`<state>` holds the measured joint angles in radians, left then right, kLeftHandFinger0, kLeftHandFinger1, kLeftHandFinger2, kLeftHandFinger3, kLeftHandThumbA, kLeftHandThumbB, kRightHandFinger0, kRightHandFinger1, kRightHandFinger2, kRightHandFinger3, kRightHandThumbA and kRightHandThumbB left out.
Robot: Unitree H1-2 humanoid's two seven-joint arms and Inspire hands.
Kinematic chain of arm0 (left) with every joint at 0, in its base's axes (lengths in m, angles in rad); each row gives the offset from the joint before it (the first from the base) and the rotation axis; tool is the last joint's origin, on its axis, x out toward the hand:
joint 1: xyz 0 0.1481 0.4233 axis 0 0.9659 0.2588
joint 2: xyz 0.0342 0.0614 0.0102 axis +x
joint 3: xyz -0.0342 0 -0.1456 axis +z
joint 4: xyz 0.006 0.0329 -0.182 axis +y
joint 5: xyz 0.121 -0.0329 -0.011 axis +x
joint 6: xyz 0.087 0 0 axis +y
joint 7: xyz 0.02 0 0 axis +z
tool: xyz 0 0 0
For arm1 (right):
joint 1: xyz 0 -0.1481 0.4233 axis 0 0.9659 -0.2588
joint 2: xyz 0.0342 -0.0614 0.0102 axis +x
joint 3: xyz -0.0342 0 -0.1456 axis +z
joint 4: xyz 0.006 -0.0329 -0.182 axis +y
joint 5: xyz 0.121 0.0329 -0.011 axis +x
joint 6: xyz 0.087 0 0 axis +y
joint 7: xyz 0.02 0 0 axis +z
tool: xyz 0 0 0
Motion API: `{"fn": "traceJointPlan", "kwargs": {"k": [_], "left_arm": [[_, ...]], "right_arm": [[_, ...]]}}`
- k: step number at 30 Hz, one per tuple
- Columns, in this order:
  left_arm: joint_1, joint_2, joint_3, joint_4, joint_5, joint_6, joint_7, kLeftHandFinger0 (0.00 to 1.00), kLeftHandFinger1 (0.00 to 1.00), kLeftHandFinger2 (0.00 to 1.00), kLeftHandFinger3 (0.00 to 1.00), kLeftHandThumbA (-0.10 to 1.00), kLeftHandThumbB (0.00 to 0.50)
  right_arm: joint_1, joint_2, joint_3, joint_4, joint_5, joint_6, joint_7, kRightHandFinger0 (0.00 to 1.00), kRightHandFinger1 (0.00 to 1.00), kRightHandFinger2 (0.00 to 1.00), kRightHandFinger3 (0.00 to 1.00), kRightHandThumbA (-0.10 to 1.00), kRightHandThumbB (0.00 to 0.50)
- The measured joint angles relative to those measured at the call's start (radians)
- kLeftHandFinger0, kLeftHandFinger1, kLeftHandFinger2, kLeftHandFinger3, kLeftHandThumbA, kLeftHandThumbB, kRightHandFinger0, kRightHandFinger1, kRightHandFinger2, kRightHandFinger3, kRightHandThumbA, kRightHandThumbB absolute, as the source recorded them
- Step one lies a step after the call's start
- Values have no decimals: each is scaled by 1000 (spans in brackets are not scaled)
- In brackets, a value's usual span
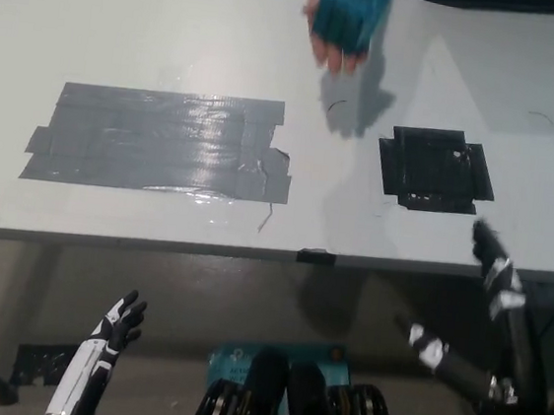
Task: A person hands a rubik's cube to the robot and rhe robot picks it up with its right hand and places it on the black spot on the desk infron tof it
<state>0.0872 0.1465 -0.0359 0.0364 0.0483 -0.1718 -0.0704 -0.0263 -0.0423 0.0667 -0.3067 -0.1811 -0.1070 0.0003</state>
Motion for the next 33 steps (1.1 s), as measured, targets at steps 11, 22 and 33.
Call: {"fn": "traceJointPlan", "kwargs": {"k": [11, 22, 33], "left_arm": [[-2, 0, -3, 0, 0, -6, 0, 1000, 1000, 1000, 1000, 976, 169], [-5, 0, -4, 0, 5, -8, 0, 1000, 1000, 1000, 1000, 978, 189], [-11, 0, -3, -3, 7, -8, 0, 1000, 1000, 1000, 1000, 980, 190]], "right_arm": [[-320, 0, -14, 85, -37, 170, 0, 1000, 1000, 1000, 1000, 914, 313], [-583, -15, -39, 459, -23, 218, 1, 1000, 1000, 1000, 1000, 947, 403], [-759, -48, -82, 778, 23, 232, 5, 1000, 1000, 1000, 1000, 904, 422]]}}
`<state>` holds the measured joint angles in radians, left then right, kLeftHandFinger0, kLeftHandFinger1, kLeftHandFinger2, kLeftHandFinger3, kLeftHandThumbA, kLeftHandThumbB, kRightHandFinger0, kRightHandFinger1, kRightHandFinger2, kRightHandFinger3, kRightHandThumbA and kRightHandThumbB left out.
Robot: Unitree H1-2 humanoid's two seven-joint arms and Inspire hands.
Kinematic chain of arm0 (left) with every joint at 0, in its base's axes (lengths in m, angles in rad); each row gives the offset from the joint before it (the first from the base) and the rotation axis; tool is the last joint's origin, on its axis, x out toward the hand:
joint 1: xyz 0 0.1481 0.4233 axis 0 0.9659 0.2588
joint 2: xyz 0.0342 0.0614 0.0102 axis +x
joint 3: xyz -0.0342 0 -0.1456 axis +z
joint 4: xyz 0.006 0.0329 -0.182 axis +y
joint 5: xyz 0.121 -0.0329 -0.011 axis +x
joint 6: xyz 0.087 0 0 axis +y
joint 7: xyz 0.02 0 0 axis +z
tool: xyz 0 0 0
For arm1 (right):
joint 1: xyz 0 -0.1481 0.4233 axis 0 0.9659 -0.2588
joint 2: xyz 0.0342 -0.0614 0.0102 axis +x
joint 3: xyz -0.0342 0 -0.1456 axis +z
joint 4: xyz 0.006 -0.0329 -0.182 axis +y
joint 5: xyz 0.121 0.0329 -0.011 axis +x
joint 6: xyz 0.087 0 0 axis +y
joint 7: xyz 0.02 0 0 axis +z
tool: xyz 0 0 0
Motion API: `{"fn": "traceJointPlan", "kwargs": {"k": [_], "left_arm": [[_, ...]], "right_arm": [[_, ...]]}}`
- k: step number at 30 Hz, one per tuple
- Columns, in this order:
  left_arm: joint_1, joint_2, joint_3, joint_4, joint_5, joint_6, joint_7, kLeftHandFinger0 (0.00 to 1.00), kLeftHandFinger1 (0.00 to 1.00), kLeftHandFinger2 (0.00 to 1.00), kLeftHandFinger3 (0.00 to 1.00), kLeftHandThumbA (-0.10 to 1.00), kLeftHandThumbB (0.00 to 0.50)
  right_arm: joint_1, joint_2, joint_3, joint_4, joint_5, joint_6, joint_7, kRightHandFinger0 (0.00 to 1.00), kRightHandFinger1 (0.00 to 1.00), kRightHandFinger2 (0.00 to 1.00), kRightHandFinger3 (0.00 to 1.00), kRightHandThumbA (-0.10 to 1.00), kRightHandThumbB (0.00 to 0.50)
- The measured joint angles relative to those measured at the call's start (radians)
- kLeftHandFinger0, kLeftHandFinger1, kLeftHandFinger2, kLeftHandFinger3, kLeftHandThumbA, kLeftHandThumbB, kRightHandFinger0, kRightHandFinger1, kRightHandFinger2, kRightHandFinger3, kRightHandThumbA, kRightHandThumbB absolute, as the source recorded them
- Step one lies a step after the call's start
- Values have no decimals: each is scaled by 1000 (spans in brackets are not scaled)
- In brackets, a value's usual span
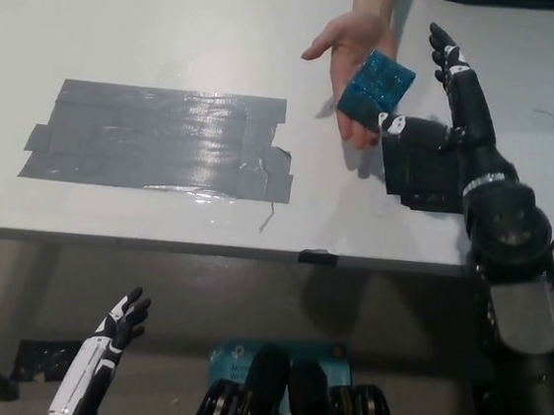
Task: A person hands a rubik's cube to the robot and rhe robot picks it up with its right hand and places it on the black spot on the desk infron tof it
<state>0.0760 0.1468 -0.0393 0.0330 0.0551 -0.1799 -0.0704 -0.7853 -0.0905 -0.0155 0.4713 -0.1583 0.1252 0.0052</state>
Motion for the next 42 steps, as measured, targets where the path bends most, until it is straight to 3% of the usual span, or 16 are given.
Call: {"fn": "traceJointPlan", "kwargs": {"k": [5, 10, 15, 23, 25, 27, 29, 30, 31, 32, 33, 34, 36, 37, 39, 42], "left_arm": [[-6, 0, 0, 0, 3, 0, 0, 1000, 1000, 1000, 1000, 989, 193], [-7, 0, -1, 0, 6, 0, 0, 1000, 1000, 1000, 1000, 993, 205], [-9, 1, -1, -1, 7, 0, 0, 1000, 1000, 1000, 1000, 979, 200], [-16, 0, -1, -3, 6, 1, -1, 1000, 1000, 1000, 1000, 961, 176], [-21, 1, -1, -3, 6, 1, 0, 1000, 1000, 1000, 1000, 970, 178], [-24, 0, -1, -3, 6, 1, -1, 1000, 1000, 1000, 1000, 962, 192], [-25, 0, -1, -3, 6, 1, -1, 1000, 1000, 1000, 1000, 961, 186], [-25, 0, -1, -3, 6, 1, 0, 1000, 1000, 1000, 1000, 962, 186], [-25, 0, -1, -3, 6, 1, -1, 1000, 1000, 1000, 1000, 968, 183], [-25, 0, -1, -3, 6, 1, -1, 1000, 1000, 1000, 1000, 967, 183], [-26, 0, -1, -3, 6, 1, -1, 1000, 1000, 1000, 1000, 947, 182], [-26, 0, -1, -3, 4, 1, -1, 1000, 1000, 1000, 1000, 946, 182], [-28, 0, -1, -3, 2, 1, -2, 1000, 1000, 1000, 1000, 938, 166], [-29, 0, 0, -3, 1, 1, -3, 1000, 1000, 1000, 1000, 933, 162], [-32, 0, 0, -3, -2, 1, -3, 1000, 1000, 1000, 1000, 935, 151], [-39, 0, 0, -3, -4, 1, -3, 1000, 1000, 1000, 1000, 936, 154]], "right_arm": [[-45, -14, -9, 77, 22, 2, 6, 1000, 1000, 1000, 1000, 909, 479], [-63, -19, -9, 115, 43, 1, 24, 1000, 1000, 1000, 1000, 887, 473], [-63, -21, 15, 122, 57, -6, 65, 1000, 1000, 1000, 1000, 884, 500], [-65, -28, 68, 146, 59, -39, 99, 1000, 1000, 1000, 1000, 788, 500], [-65, -32, 86, 160, 58, -50, 106, 1000, 1000, 1000, 1000, 707, 462], [-65, -37, 105, 179, 55, -61, 113, 1000, 1000, 1000, 1000, 624, 460], [-65, -42, 118, 199, 52, -65, 119, 1000, 1000, 1000, 1000, 344, 357], [-65, -45, 124, 207, 49, -65, 119, 990, 1000, 1000, 1000, 296, 361], [-65, -49, 133, 215, 38, -65, 113, 500, 584, 695, 785, 25, 295], [-65, -50, 137, 220, 31, -65, 108, 245, 406, 564, 655, -81, 261], [-66, -50, 147, 234, 14, -65, 90, 69, 285, 517, 534, -99, 179], [-67, -50, 154, 248, 2, -65, 78, 46, 306, 641, 628, -100, 177], [-72, -50, 163, 271, -21, -66, 52, 85, 527, 981, 882, -100, 116], [-75, -51, 168, 281, -30, -68, 39, 104, 593, 995, 942, -100, 120], [-79, -52, 171, 302, -51, -78, 13, 96, 633, 1000, 1000, -100, 114], [-79, -52, 170, 318, -66, -93, -20, 103, 654, 998, 1000, -100, 115]]}}
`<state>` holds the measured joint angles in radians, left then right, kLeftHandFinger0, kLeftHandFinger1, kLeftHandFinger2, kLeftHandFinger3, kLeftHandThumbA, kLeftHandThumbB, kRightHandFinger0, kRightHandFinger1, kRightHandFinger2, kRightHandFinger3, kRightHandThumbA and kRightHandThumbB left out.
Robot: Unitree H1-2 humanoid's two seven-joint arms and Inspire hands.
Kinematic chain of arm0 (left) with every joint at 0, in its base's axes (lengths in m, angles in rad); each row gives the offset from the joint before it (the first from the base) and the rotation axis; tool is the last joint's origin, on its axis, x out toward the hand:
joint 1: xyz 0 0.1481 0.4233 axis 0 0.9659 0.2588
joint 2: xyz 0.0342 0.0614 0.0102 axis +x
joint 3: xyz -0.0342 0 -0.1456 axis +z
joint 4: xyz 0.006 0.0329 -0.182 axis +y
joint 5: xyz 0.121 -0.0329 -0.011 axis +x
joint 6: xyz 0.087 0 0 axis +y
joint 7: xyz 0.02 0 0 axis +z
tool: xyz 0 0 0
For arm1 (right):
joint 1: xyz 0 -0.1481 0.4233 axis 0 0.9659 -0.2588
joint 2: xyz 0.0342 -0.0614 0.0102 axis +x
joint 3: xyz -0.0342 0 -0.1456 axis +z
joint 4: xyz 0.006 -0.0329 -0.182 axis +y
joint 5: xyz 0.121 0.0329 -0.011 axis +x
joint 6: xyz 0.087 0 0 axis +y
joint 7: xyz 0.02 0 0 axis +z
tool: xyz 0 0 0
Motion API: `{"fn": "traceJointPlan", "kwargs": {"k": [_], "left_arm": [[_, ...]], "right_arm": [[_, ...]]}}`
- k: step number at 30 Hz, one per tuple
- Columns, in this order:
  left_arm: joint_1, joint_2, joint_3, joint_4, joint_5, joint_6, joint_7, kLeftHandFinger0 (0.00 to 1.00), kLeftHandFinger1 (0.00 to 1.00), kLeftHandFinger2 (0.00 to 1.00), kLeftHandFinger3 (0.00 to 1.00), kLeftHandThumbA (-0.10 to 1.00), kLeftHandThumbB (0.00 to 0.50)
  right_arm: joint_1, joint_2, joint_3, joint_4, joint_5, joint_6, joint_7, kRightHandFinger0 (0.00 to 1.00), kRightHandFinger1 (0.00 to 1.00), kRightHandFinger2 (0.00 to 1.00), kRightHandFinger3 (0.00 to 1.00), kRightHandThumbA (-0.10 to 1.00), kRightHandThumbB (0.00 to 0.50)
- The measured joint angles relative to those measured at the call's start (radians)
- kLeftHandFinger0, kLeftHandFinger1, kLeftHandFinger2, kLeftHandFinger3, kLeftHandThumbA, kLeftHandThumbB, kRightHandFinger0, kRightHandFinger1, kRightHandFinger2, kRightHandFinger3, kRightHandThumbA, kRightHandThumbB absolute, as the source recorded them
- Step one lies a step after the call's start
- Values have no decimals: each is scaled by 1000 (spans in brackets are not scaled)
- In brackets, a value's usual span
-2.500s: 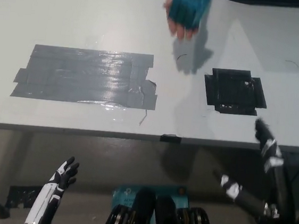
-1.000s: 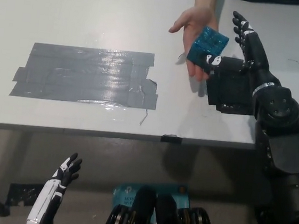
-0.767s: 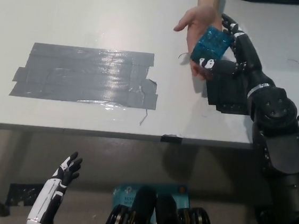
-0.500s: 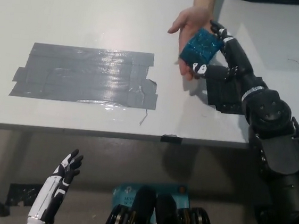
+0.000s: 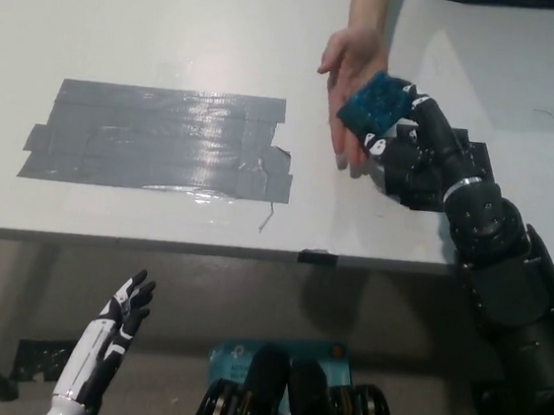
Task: A person hands a rubik's cube to the robot and rhe robot picks it up with its right hand and places it on the black spot on the desk infron tof it
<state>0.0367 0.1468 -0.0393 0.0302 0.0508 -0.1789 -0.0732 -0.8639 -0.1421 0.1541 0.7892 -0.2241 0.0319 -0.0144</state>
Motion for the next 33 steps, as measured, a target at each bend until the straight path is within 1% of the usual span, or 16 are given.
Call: {"fn": "traceJointPlan", "kwargs": {"k": [5, 8, 9, 10, 11, 13, 19, 21, 22, 24, 25, 26, 27, 28, 29, 33], "left_arm": [[-9, 0, 0, 0, -6, 0, 0, 1000, 1000, 1000, 1000, 926, 138], [-13, 0, 0, 0, -8, 0, 0, 1000, 1000, 1000, 1000, 917, 138], [-13, 0, 0, 0, -8, 0, 0, 1000, 1000, 1000, 1000, 916, 138], [-15, 0, 0, 0, -8, 0, 0, 1000, 1000, 1000, 1000, 915, 138], [-15, 0, 0, 1, -9, 0, 0, 1000, 1000, 1000, 1000, 915, 137], [-16, 0, 0, 1, -9, 0, 0, 1000, 1000, 1000, 1000, 915, 131], [-21, 0, 1, 2, -9, -1, 0, 1000, 1000, 1000, 1000, 904, 123], [-21, 0, 2, 2, -9, -1, 0, 1000, 1000, 1000, 1000, 913, 119], [-21, 0, 2, 2, -10, 0, 0, 1000, 1000, 1000, 1000, 910, 113], [-21, 0, 2, 2, -9, -1, 0, 997, 1000, 1000, 1000, 909, 111], [-21, 0, 2, 2, -9, -1, 0, 990, 1000, 1000, 1000, 909, 106], [-21, 0, 2, 2, -9, -2, 0, 985, 1000, 1000, 1000, 911, 100], [-21, 0, 2, 2, -9, -2, 0, 982, 1000, 1000, 1000, 912, 98], [-21, 0, 2, 2, -9, -3, 0, 980, 1000, 1000, 1000, 911, 97], [-22, 0, 2, 2, -9, -5, 0, 974, 1000, 1000, 1000, 906, 105], [-23, 0, 2, 3, -9, -8, 0, 958, 1000, 1000, 1000, 899, 106]], "right_arm": [[0, -1, -26, 1, -10, -18, -53, 104, 640, 986, 1000, -100, 116], [1, -1, -43, -21, -13, -18, -71, 151, 669, 1000, 1000, -100, 136], [1, -1, -49, -33, -13, -18, -73, 201, 637, 969, 978, -100, 151], [1, -1, -60, -55, -13, -18, -77, 178, 616, 965, 970, -100, 151], [1, -1, -67, -68, -13, -18, -80, 109, 572, 946, 948, -100, 149], [1, -1, -89, -112, -12, -15, -86, 62, 547, 929, 949, -100, 140], [2, -27, -154, -234, 3, -12, -88, 98, 594, 939, 944, -100, 163], [5, -50, -168, -261, 6, -10, -87, 82, 572, 922, 958, -100, 161], [7, -57, -171, -269, 6, -10, -87, 66, 521, 872, 935, -100, 171], [21, -91, -175, -288, 7, -10, -85, 65, 474, 819, 910, -100, 173], [34, -108, -175, -291, 6, -10, -84, 112, 484, 819, 889, -100, 174], [45, -117, -175, -290, 6, -10, -84, 106, 464, 793, 887, -100, 168], [57, -125, -175, -290, 6, -10, -84, 69, 452, 799, 905, -100, 167], [73, -131, -174, -286, 5, -10, -84, 66, 494, 870, 943, -100, 168], [88, -137, -170, -273, 4, -11, -82, 95, 539, 919, 970, -100, 167], [138, -143, -135, -221, -6, -11, -77, 174, 629, 989, 1000, -100, 158]]}}
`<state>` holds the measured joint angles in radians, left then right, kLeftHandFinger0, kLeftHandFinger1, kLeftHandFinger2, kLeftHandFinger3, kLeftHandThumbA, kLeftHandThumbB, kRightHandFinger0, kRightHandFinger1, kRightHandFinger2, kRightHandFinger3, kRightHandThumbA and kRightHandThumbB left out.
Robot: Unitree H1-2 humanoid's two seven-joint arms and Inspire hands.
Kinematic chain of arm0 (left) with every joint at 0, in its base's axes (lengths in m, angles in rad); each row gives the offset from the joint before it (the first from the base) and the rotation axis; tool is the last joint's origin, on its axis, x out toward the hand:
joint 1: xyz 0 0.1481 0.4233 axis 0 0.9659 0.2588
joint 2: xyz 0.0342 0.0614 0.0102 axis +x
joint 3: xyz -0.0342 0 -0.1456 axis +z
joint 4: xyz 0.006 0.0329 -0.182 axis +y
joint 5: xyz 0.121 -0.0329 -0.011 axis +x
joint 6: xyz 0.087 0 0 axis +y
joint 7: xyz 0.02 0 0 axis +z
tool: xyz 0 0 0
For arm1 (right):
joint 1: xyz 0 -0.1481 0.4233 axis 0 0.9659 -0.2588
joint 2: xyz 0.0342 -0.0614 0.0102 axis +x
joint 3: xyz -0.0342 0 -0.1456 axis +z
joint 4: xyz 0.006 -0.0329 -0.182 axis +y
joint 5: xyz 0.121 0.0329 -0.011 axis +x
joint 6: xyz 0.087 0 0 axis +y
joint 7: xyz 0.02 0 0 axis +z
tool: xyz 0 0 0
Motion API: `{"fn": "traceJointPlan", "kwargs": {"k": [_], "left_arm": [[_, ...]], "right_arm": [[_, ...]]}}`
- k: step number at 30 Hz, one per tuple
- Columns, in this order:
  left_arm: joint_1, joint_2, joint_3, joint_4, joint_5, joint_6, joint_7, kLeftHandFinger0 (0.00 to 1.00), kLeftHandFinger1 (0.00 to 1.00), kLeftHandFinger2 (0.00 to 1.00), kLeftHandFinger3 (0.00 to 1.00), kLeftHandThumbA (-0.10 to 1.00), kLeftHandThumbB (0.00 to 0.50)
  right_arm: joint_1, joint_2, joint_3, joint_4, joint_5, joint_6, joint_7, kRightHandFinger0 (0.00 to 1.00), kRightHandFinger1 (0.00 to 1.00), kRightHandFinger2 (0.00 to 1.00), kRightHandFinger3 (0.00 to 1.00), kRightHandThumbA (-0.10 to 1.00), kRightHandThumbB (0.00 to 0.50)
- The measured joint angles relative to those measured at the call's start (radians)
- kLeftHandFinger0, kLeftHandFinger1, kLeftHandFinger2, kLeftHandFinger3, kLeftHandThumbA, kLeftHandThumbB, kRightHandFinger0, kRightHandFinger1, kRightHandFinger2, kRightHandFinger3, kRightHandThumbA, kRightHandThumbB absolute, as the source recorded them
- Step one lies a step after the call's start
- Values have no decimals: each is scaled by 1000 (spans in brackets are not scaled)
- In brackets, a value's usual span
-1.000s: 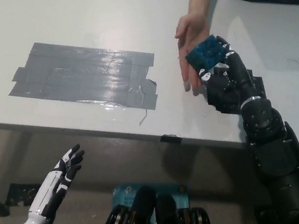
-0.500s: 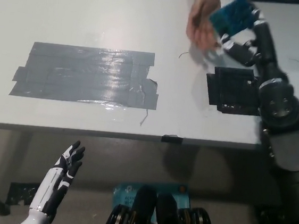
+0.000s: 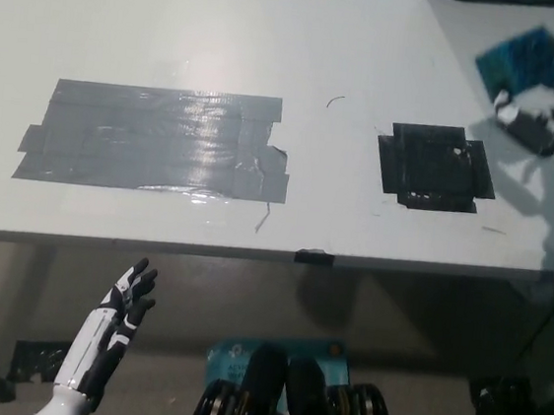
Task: A person hands a rubik's cube to the robot and rhe robot picks it up with its right hand and places it on the black spot on the desk infron tof it
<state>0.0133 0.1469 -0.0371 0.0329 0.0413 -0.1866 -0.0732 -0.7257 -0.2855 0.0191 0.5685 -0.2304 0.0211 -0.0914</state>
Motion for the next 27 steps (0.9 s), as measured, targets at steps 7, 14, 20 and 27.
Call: {"fn": "traceJointPlan", "kwargs": {"k": [7, 14, 20, 27], "left_arm": [[-4, 0, 0, 0, 0, 0, 0, 960, 1000, 1000, 1000, 881, 99], [-14, 0, 1, 0, 0, 1, 0, 956, 1000, 1000, 1000, 861, 94], [-14, 0, 1, 0, 0, 1, 0, 948, 1000, 1000, 1000, 870, 90], [-14, 0, 1, 0, 1, 1, 0, 948, 1000, 1000, 1000, 877, 101]], "right_arm": [[43, 15, 93, 117, -31, -15, 6, 244, 721, 1000, 1000, -100, 156], [39, 3, 137, 123, -44, -38, 41, 1000, 1000, 1000, 1000, 556, 403], [38, -49, 197, 82, -56, -38, 117, 1000, 1000, 1000, 1000, 800, 491], [39, -59, 197, -35, -74, -25, 129, 1000, 1000, 1000, 1000, 918, 500]]}}
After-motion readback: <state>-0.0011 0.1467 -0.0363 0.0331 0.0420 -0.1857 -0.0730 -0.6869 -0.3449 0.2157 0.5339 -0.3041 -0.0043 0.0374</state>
